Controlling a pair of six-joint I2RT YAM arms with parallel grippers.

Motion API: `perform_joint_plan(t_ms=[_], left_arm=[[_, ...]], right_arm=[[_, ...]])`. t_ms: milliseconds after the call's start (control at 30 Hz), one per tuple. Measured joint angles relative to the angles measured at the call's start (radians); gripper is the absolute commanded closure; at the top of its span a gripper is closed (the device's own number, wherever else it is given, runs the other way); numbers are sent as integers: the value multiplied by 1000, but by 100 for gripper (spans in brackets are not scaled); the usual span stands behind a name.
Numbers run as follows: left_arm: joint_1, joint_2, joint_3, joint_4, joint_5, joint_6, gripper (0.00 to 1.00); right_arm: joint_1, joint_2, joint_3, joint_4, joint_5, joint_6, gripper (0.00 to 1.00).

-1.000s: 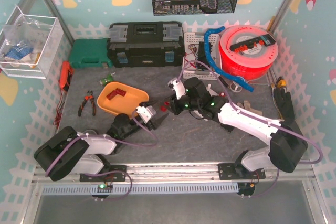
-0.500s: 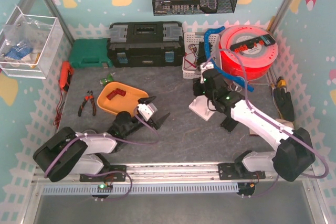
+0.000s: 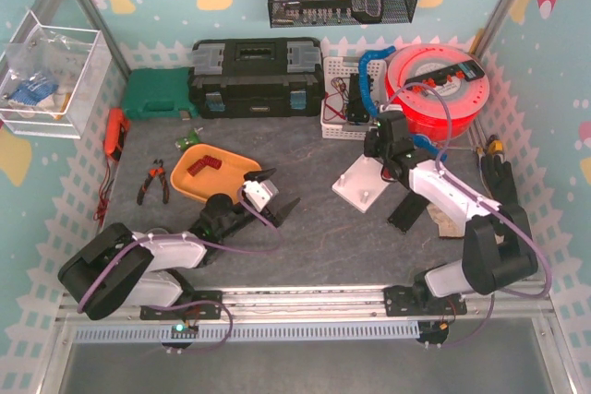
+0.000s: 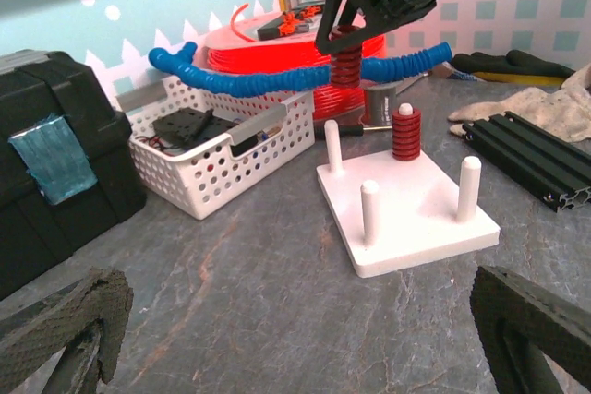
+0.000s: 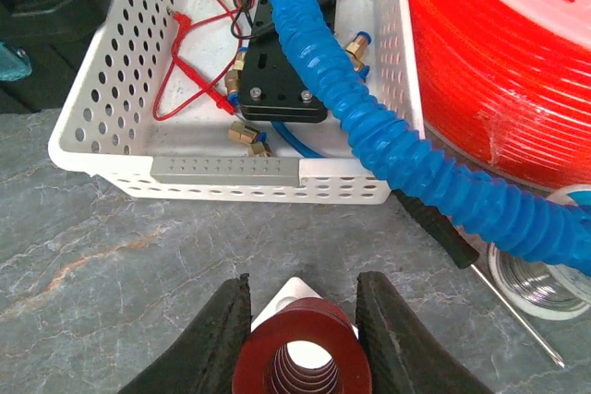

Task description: Install the large spring

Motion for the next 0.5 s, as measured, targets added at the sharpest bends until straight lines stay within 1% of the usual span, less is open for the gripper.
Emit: perform_joint_plan(t_ms=[300,500], left_arm=[[0,0,0,0,0,0,1],[0,-2,0,0,0,0,1]], right_arm=[[-13,113,15,23,-59,0,100],[-13,133,22,23,-60,0,100]])
